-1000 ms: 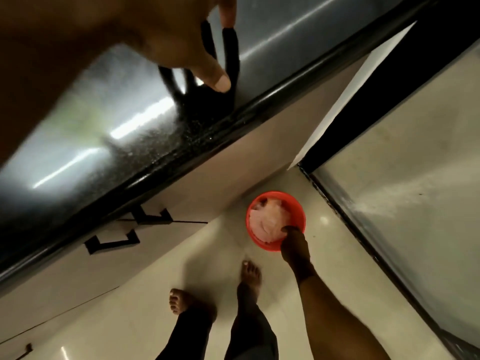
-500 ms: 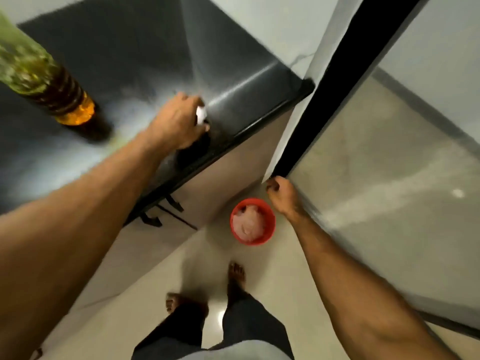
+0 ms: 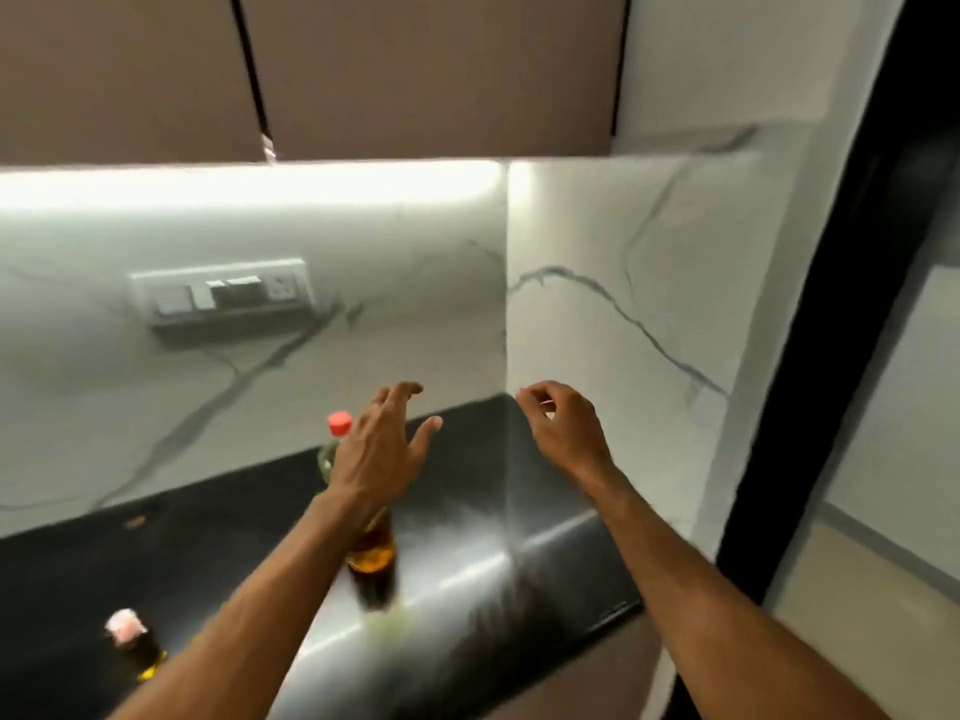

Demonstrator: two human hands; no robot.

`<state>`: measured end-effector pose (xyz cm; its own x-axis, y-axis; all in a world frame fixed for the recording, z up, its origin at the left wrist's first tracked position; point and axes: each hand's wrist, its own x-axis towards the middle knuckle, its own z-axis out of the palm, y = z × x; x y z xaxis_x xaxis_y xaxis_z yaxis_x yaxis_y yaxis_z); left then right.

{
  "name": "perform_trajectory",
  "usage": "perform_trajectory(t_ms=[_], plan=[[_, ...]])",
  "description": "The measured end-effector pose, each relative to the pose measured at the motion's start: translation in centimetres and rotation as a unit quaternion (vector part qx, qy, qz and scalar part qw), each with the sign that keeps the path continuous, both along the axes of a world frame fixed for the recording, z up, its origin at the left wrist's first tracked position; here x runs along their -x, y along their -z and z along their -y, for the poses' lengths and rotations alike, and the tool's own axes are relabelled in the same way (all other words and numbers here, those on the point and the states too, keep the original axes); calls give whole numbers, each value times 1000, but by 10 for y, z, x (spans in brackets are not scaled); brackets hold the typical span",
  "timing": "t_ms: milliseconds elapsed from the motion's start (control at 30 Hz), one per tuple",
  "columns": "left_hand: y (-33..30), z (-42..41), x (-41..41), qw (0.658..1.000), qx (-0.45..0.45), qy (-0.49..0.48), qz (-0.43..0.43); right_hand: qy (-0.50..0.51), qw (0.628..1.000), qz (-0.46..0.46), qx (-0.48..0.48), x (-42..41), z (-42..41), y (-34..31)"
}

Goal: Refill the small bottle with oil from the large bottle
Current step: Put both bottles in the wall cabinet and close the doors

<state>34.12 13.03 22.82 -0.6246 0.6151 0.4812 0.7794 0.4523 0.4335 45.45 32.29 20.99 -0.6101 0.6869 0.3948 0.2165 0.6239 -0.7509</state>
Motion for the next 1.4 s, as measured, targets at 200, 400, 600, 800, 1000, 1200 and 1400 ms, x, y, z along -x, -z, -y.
perform_trajectory(t_ms=[200,400,600,800,1000,1200,1400], plan=[[-97,47,54,989,-132,-68,8,-95,991,-96,2,76,47,-120],[-164,85,94,943,-279,-129,129,-145,974,-150,84,145,80,-188],[-196,93,113,832,-422,-53,356,-196,926,-167,277,179,101,-217],[-208,80,138,723,-524,19,449,-281,794,-239,483,205,100,-236],[-224,71,154,677,-582,70,446,-276,699,-348,560,226,94,-247],[-217,72,157,685,-591,79,418,-268,709,-363,542,225,97,-242],[-205,86,122,682,-613,112,383,-308,701,-384,515,190,99,-229]])
